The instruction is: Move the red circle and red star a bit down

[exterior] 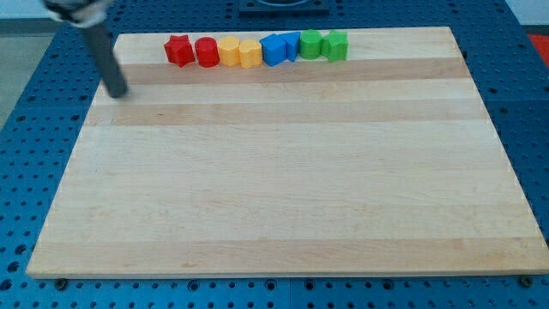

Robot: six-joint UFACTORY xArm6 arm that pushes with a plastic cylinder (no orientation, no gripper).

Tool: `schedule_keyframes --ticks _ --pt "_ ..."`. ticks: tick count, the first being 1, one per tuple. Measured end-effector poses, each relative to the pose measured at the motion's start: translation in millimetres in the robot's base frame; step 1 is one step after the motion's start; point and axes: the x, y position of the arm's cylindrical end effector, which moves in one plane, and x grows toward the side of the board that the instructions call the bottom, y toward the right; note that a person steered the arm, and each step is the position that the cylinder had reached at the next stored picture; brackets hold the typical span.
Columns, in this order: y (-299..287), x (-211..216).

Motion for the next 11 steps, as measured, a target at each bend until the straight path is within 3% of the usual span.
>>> schedule_keyframes --ticks 1,3,5,7,10,11 --pt "-4.4 -6.4" --pt "21.9 -127.8" --pt "122.1 -128.0" --pt "145.4 -97.3" --pt "150.7 9.5" --pt "141.3 3.8"
